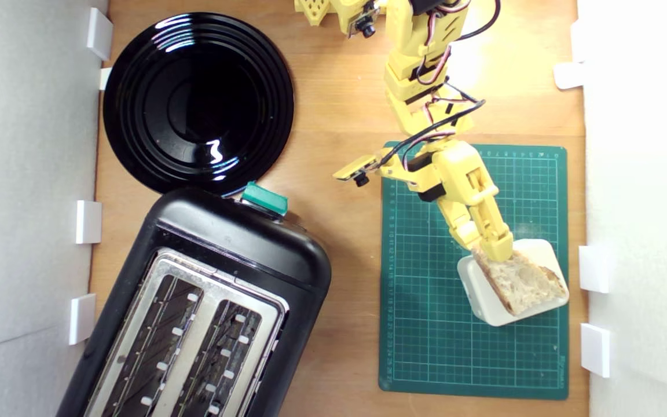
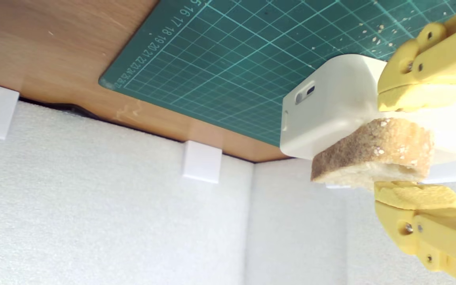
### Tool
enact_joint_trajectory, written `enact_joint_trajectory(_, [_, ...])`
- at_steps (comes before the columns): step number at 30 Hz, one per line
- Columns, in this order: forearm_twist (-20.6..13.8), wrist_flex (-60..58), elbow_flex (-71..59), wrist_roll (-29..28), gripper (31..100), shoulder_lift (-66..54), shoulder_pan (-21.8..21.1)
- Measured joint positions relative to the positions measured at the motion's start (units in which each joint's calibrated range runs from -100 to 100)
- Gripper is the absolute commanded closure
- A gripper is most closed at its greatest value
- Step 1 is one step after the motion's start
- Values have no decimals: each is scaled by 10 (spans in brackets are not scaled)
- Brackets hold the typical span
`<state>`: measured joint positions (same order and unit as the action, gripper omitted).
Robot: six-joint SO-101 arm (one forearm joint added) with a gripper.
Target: Pick bread and place in toaster
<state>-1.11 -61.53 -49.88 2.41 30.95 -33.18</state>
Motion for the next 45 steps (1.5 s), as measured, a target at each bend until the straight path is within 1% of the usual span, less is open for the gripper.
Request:
enact_joint_trajectory(6, [0, 0, 0, 0, 562, 0, 0])
enact_joint_trajectory(7, [0, 0, 0, 0, 573, 0, 0])
enact_joint_trajectory(10, [0, 0, 0, 0, 641, 0, 0])
enact_joint_trajectory(12, [0, 0, 0, 0, 667, 0, 0])
enact_joint_trajectory(20, [0, 0, 4, 0, 678, 0, 0])
enact_joint_trajectory(24, [0, 0, 4, 0, 716, 0, 0])
enact_joint_trajectory(33, [1, -3, 4, 0, 732, 0, 0])
enact_joint_trajectory(36, [1, -3, 4, 0, 770, 0, 0])
enact_joint_trajectory(45, [1, -3, 4, 0, 770, 0, 0])
